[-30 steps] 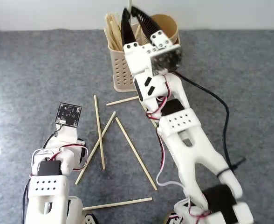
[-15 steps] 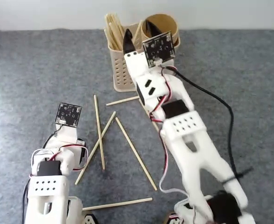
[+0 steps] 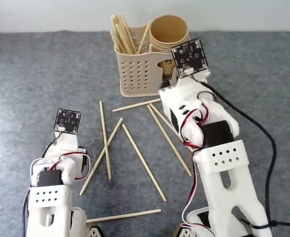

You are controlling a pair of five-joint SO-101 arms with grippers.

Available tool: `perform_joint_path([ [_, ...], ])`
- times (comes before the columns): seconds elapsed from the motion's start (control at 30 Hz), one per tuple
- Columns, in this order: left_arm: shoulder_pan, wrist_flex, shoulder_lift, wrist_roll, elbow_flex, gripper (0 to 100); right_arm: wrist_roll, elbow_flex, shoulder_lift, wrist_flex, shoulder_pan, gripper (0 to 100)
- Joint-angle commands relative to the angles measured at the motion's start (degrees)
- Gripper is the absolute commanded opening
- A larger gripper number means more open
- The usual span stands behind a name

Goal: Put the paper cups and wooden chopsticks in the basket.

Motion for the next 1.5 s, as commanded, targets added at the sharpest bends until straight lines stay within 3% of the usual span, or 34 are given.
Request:
perform_joint_path([
  [0.0, -0.4, -1.1, -1.1, -0.2, -0.6, 9, 2.4, 1.0, -2.3, 3.3, 0.4, 10.7],
  [0.2, -0.4, -1.1, -1.1, -0.2, -0.6, 9, 3.5, 9.1, 1.3, -1.1, -1.2, 11.2],
  [0.3, -0.4, -1.1, -1.1, -0.2, -0.6, 9, 3.2, 9.9, 7.5, -3.3, -1.6, 17.3],
  [0.43, -0.4, -1.1, -1.1, -0.2, -0.6, 9, 3.1, 7.8, 17.0, -3.7, -3.3, 24.0],
  [0.8, -0.4, -1.1, -1.1, -0.2, -0.6, 9, 3.1, -1.0, 36.2, -7.2, -7.3, 23.6],
  [1.47, -0.4, -1.1, -1.1, -0.2, -0.4, 9, 3.5, -16.1, 54.5, -6.7, -0.7, 23.4],
])
